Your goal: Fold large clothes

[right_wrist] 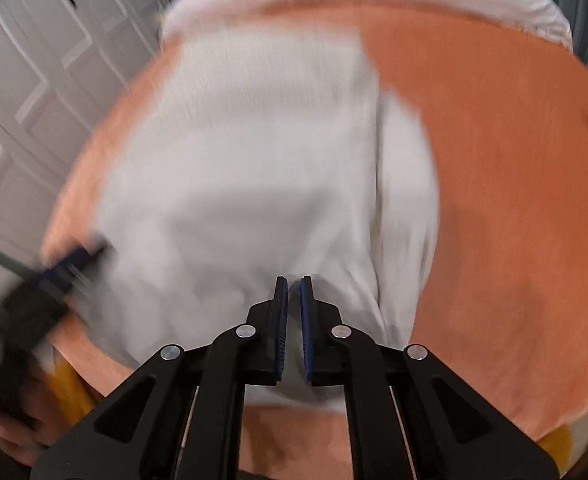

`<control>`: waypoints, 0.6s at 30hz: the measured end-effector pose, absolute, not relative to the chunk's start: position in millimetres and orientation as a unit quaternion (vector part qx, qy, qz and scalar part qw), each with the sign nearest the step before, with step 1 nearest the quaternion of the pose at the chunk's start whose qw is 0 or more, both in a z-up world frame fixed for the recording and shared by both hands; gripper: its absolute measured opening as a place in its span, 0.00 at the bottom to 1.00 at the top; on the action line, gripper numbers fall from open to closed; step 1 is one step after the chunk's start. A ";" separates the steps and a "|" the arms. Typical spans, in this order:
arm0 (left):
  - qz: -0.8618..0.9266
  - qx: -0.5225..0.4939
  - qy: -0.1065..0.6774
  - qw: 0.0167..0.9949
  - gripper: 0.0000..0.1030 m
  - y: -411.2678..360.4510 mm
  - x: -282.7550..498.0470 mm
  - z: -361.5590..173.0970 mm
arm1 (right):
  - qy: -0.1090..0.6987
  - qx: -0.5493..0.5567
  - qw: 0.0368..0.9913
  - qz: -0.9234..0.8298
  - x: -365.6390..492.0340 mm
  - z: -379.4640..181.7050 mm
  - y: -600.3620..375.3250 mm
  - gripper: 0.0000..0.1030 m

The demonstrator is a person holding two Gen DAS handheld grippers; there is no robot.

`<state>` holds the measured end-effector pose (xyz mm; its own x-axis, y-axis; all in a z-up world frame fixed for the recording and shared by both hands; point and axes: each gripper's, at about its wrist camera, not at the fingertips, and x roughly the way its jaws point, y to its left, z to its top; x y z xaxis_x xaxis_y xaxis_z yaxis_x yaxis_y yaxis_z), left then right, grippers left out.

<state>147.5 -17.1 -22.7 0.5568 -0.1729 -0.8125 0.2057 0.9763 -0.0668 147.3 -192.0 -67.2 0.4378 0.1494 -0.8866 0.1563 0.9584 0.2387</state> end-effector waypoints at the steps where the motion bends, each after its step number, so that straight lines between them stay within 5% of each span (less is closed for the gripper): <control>1: -0.105 0.016 0.462 0.880 0.54 -17.8 144.8 -22.9 | 0.537 0.142 0.832 -0.006 143.8 -77.4 -190.4 0.05; 9: -0.095 0.031 0.463 0.881 0.54 -21.4 129.1 -21.5 | 0.463 0.163 0.871 0.008 135.6 -23.4 -191.6 0.07; 18: -0.091 0.042 0.473 0.875 0.55 -18.7 108.7 -29.6 | 0.514 0.107 0.851 0.024 114.8 -64.6 -155.9 0.06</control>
<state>108.7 -18.7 -29.6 0.5358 -0.1188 -0.8359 0.1981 0.9801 -0.0122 114.8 -155.9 -64.6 0.4701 0.1505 -0.8697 0.0699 0.9759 0.2066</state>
